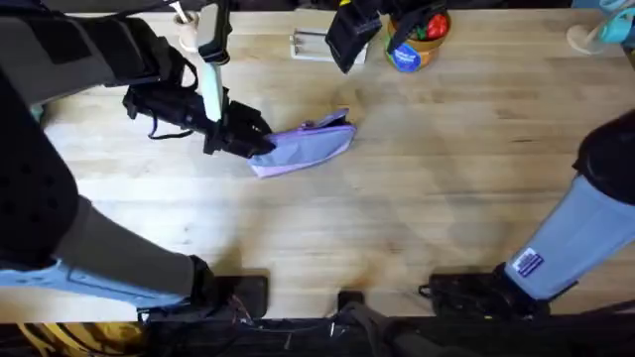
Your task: Unzip the bag, pick up the pens from the table one at a time and place them inside, then zip the bag closed.
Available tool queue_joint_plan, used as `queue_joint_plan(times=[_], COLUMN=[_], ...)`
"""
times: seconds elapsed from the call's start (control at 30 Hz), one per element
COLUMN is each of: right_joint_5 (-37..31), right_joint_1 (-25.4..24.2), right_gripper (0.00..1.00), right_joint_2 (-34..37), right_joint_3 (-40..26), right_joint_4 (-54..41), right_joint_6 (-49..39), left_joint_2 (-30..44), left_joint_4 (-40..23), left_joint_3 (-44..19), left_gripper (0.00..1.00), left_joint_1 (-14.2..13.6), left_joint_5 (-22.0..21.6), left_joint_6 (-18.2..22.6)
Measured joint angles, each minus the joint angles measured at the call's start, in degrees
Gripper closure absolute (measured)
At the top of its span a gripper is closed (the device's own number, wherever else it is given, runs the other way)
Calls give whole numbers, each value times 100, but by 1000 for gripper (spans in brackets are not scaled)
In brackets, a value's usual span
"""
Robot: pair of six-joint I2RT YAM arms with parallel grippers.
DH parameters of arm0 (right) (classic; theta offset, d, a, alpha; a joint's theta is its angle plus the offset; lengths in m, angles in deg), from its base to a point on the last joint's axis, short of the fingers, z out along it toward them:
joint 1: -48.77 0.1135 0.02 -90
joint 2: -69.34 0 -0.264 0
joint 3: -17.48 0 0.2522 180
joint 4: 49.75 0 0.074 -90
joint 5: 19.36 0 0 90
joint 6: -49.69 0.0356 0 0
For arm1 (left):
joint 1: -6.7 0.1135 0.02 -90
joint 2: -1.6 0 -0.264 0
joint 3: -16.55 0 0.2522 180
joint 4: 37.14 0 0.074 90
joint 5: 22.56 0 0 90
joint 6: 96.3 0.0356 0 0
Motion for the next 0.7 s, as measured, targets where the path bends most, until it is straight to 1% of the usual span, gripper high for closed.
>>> queue_joint_plan(times=[0.23, 0.33, 0.4, 0.53, 0.7], right_joint_5=[-341, -390, -423, -581, -539], right_joint_1=[-65, -130, -167, -249, -406], right_gripper=[5, 5, 5, 6, 5], right_joint_2=[-178, -282, -369, -718, -1551], right_joint_3=[26, 261, 549, 1395, 2603], right_joint_4=[-290, -350, -307, 12, 861], right_joint_6=[12, 12, 13, 90, 320], left_joint_2=[0, 0, 0, 0, 1], left_joint_4=[-11, -13, -12, -13, -11], left_joint_3=[0, 0, 0, 0, 0], left_gripper=[956, 956, 956, 956, 956], left_joint_1=[0, 0, 0, 0, 0], left_joint_5=[2, 2, 2, 2, 2], left_joint_6=[-109, -121, -129, -131, -131])
